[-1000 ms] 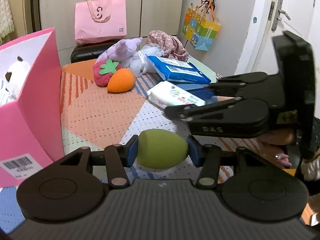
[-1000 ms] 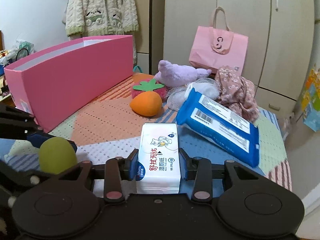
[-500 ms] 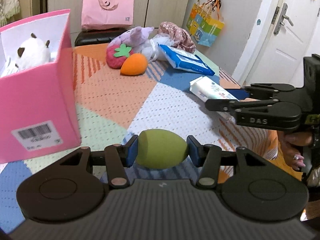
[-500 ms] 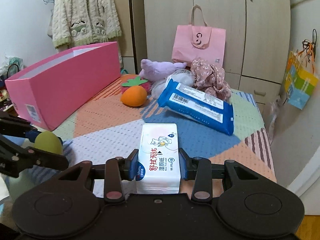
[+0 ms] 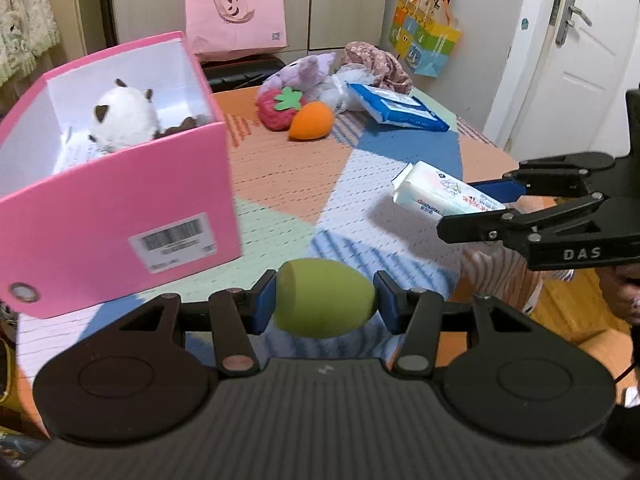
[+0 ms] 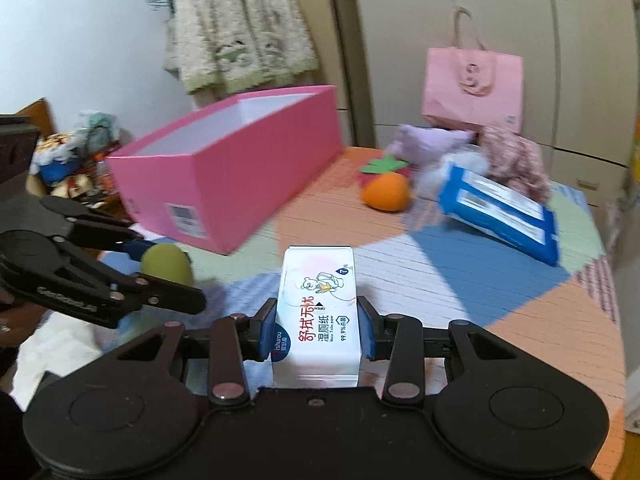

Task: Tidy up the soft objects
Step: 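Carry the green sponge and white wipes pack over the pink box with both grippers, then open both grippers to drop the sponge and wipes pack into the box, then move both open grippers back toward the remaining toys on the table, then grasp the orange sponge with the left gripper while the right grasps the pink floral cloth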

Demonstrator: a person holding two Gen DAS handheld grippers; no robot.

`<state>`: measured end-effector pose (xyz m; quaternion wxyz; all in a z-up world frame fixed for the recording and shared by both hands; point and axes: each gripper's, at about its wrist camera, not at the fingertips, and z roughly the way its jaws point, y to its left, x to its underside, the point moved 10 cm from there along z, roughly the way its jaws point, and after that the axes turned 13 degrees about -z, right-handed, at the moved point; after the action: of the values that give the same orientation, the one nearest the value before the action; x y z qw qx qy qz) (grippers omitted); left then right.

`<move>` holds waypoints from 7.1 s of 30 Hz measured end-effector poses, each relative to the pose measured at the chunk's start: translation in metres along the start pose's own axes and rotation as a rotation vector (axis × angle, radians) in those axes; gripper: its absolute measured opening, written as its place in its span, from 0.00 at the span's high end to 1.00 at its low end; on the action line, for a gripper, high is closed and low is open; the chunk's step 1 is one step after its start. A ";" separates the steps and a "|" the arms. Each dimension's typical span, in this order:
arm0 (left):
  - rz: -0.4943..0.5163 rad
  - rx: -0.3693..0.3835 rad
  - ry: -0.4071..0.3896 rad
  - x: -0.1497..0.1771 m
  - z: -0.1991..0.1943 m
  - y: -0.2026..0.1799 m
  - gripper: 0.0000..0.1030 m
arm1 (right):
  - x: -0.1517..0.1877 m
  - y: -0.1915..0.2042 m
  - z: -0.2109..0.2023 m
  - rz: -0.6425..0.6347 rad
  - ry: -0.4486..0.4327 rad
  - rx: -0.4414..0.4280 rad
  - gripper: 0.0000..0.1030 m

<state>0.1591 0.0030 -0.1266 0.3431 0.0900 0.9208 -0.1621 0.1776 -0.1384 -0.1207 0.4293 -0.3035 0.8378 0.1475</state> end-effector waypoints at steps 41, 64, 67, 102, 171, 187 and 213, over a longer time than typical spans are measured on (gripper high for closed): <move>-0.173 -0.057 -0.060 -0.171 -0.019 0.140 0.51 | -0.201 0.045 0.107 -0.294 0.023 -0.122 0.56; -0.169 -0.174 0.046 -0.175 0.031 0.184 0.48 | -0.194 0.052 0.187 -0.536 0.184 -0.152 0.56; -0.170 -0.185 0.053 -0.174 0.033 0.186 0.47 | -0.193 0.054 0.192 -0.543 0.192 -0.159 0.56; -0.077 0.014 -0.074 -0.133 -0.112 0.061 0.22 | -0.185 0.002 -0.028 -0.268 -0.007 -0.047 0.36; -0.109 -0.201 -0.229 -0.141 0.150 -0.036 0.23 | -0.080 -0.242 0.081 0.182 -0.073 0.200 0.24; -0.222 -0.162 -0.165 -0.139 0.176 -0.014 0.26 | -0.039 -0.269 0.134 0.474 0.020 0.050 0.30; -0.216 -0.105 -0.172 -0.131 0.164 -0.021 0.54 | -0.055 -0.225 0.092 0.127 -0.041 0.248 0.81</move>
<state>0.3497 -0.0830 -0.1519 0.4057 -0.0417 0.8995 -0.1568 0.4031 -0.2449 -0.1271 0.4705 -0.1914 0.8581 0.0757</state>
